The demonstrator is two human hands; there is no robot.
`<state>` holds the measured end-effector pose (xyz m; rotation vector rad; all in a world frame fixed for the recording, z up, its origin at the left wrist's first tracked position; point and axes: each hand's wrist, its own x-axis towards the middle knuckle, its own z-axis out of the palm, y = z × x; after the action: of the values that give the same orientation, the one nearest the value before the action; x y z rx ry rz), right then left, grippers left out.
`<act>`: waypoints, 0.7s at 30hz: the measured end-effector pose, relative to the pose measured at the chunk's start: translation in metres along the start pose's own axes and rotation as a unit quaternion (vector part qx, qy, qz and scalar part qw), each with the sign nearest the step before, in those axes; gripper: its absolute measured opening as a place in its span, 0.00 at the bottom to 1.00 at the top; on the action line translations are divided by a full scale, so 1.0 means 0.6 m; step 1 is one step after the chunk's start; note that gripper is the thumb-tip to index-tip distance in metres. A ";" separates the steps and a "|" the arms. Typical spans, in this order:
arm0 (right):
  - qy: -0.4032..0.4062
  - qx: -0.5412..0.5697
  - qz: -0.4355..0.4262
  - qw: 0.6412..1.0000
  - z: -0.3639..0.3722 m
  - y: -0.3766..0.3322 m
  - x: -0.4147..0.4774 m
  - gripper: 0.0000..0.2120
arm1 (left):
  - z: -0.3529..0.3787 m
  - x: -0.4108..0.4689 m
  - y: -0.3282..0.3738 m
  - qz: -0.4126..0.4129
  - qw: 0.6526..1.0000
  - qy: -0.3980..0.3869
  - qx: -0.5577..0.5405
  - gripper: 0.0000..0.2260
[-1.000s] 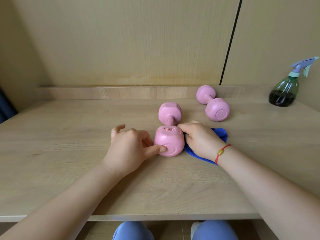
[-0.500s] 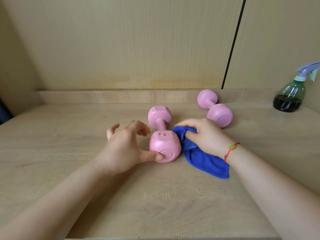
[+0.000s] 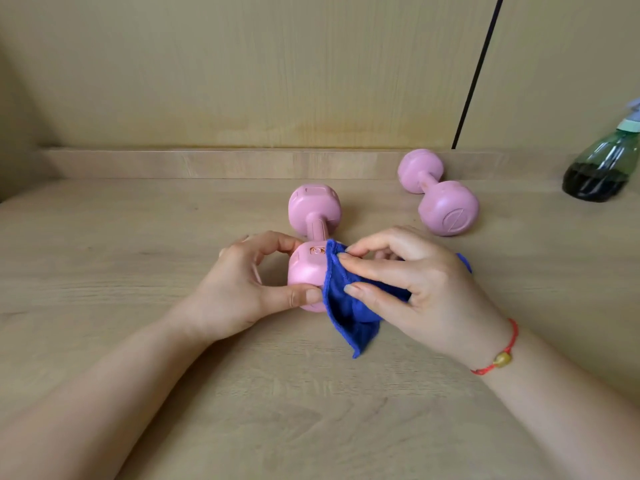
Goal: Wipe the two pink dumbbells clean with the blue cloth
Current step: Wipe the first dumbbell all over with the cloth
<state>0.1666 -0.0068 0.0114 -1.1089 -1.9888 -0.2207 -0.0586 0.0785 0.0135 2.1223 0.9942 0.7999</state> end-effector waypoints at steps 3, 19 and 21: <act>0.029 0.018 0.009 0.999 0.003 -0.004 -0.003 0.08 | 0.000 0.000 0.000 0.002 1.000 0.005 0.006 0.26; 0.068 0.174 0.202 0.961 0.030 -0.008 0.015 0.05 | 0.002 0.007 -0.003 0.016 0.999 -0.005 -0.037 0.24; 0.057 0.115 0.117 0.985 0.027 -0.014 0.008 0.04 | 0.003 0.006 -0.003 0.025 0.999 -0.003 -0.040 0.24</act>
<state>0.1500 -0.0007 0.0063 -1.1405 -1.7163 0.0671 -0.0559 0.0818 0.0122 2.0871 0.8929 0.8430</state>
